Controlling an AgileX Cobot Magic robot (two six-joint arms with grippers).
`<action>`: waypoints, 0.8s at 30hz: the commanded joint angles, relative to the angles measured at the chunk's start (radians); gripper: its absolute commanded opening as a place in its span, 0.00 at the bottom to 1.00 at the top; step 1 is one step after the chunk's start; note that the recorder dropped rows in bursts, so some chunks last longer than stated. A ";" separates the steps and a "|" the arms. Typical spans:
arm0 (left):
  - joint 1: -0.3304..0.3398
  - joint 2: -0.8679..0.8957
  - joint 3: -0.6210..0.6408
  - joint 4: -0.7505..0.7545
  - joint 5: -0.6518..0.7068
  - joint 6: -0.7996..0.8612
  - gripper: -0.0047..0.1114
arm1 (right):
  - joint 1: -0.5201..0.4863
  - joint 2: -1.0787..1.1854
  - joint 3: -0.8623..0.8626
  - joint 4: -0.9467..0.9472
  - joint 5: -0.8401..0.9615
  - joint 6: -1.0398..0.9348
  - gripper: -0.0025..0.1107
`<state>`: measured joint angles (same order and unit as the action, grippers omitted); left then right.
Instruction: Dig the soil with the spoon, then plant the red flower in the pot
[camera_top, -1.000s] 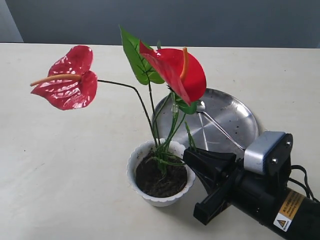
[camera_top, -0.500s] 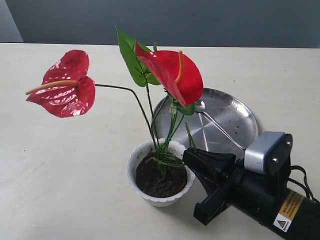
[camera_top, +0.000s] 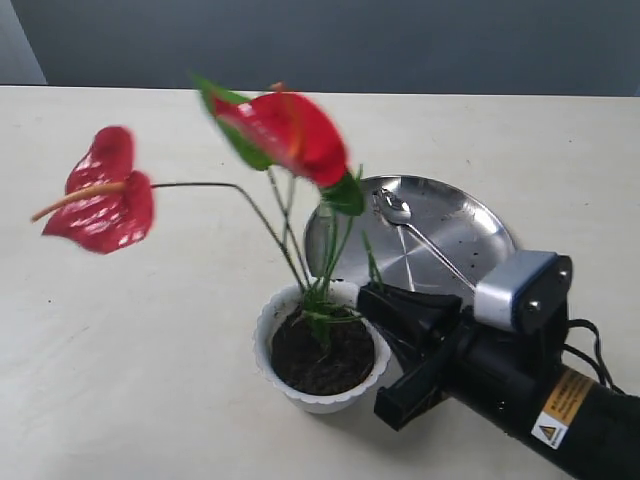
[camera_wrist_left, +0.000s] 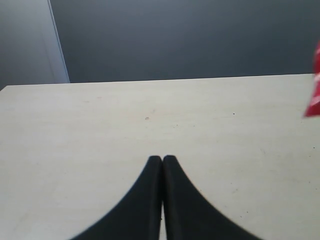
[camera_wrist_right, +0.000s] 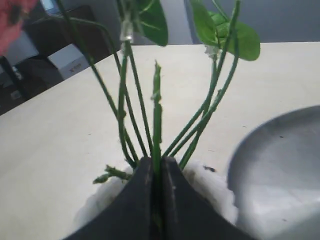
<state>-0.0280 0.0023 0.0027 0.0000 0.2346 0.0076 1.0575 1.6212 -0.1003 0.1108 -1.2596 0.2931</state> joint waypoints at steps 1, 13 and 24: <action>-0.004 -0.002 -0.003 0.000 -0.002 -0.001 0.04 | 0.001 0.013 0.074 0.105 0.058 -0.016 0.02; -0.004 -0.002 -0.003 0.000 -0.002 -0.001 0.04 | 0.001 0.013 0.100 -0.083 0.060 0.041 0.02; -0.004 -0.002 -0.003 0.000 -0.002 -0.001 0.04 | 0.001 0.013 0.100 -0.085 0.149 0.052 0.02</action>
<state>-0.0280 0.0023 0.0027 0.0000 0.2346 0.0076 1.0575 1.6212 -0.0153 0.0517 -1.2642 0.3513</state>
